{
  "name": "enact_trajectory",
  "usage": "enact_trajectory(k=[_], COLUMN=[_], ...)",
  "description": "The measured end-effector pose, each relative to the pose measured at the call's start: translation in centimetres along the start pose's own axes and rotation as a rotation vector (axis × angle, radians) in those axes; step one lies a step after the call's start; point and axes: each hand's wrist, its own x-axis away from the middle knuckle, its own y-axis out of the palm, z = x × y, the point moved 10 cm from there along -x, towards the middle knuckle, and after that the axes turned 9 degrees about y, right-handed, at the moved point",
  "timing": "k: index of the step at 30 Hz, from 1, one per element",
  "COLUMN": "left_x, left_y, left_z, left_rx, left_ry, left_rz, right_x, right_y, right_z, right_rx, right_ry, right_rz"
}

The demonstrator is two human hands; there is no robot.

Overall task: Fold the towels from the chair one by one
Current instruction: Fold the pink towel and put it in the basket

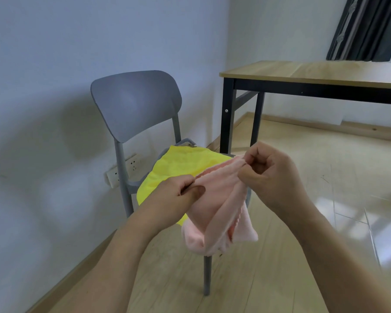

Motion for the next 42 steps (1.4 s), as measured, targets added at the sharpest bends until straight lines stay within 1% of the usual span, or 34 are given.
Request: enact_trajectory(k=[2, 3, 5, 7, 9, 12, 16, 18, 20, 23, 25, 27, 30, 32, 33, 35, 37, 39, 42], left_x=[-0.1, -0.1, 0.2, 0.7, 1.1, 1.7, 2.2, 2.2, 2.0, 1.9, 1.8, 1.8, 2.5, 2.9, 2.8, 1.9, 0.4, -1.5, -4.8], left_y=[-1.4, -1.9, -2.3, -2.3, -2.1, -1.9, -1.2, -1.6, -2.7, -4.4, -4.4, -4.6, -6.1, -7.4, -8.0, -9.4, -11.0, -12.7, -14.1], left_z=[1.2, 2.5, 5.8, 8.3, 9.3, 9.9, 9.8, 9.7, 10.2, 12.2, 13.4, 13.8, 15.0, 15.8, 15.9, 15.9, 15.2, 13.8, 10.8], left_rx=[-0.135, -0.157, -0.154, -0.097, -0.096, -0.172, -0.286, -0.454, -0.702, -1.061, -1.208, -1.285, -1.307, -1.31, -1.309, -1.279, -1.202, -1.096, -0.925], left_ry=[0.062, 0.133, 0.309, 0.393, 0.383, 0.345, 0.221, 0.154, 0.122, 0.129, 0.185, 0.2, 0.194, 0.184, 0.177, 0.157, 0.096, -0.002, -0.089], left_rz=[0.082, 0.106, 0.12, 0.106, 0.084, 0.048, -0.029, -0.015, 0.04, 0.222, 0.291, 0.345, 0.482, 0.561, 0.574, 0.559, 0.52, 0.455, 0.358], right_x=[0.1, 0.1, 0.0, -0.1, -0.2, 0.0, 0.4, 0.4, 0.5, 0.7, 0.7, 0.7, 0.8, 0.6, 0.1, -1.3, -3.1, -4.8, -7.3], right_y=[-0.7, -1.0, -1.7, -2.5, -3.2, -3.9, -5.3, -6.4, -7.2, -7.3, -6.9, -6.8, -7.0, -6.8, -6.4, -5.1, -3.6, -2.3, -1.5], right_z=[-0.9, -1.2, -1.5, -1.8, -1.9, -1.7, -2.1, -2.6, -2.7, -2.2, -1.7, -1.9, -3.7, -4.7, -4.9, -4.8, -4.4, -4.4, -4.8], right_rx=[0.165, 0.222, 0.242, 0.204, 0.179, 0.212, 0.284, 0.296, 0.332, 0.426, 0.444, 0.438, 0.362, 0.223, 0.14, -0.015, -0.114, -0.1, -0.013], right_ry=[-0.097, -0.131, -0.149, -0.144, -0.127, -0.103, -0.125, -0.137, -0.143, -0.155, -0.143, -0.15, -0.179, -0.135, -0.087, 0.047, 0.167, 0.23, 0.229], right_rz=[0.043, 0.06, 0.08, 0.086, 0.079, 0.081, 0.156, 0.214, 0.271, 0.345, 0.355, 0.358, 0.38, 0.372, 0.346, 0.25, 0.126, 0.02, -0.008])
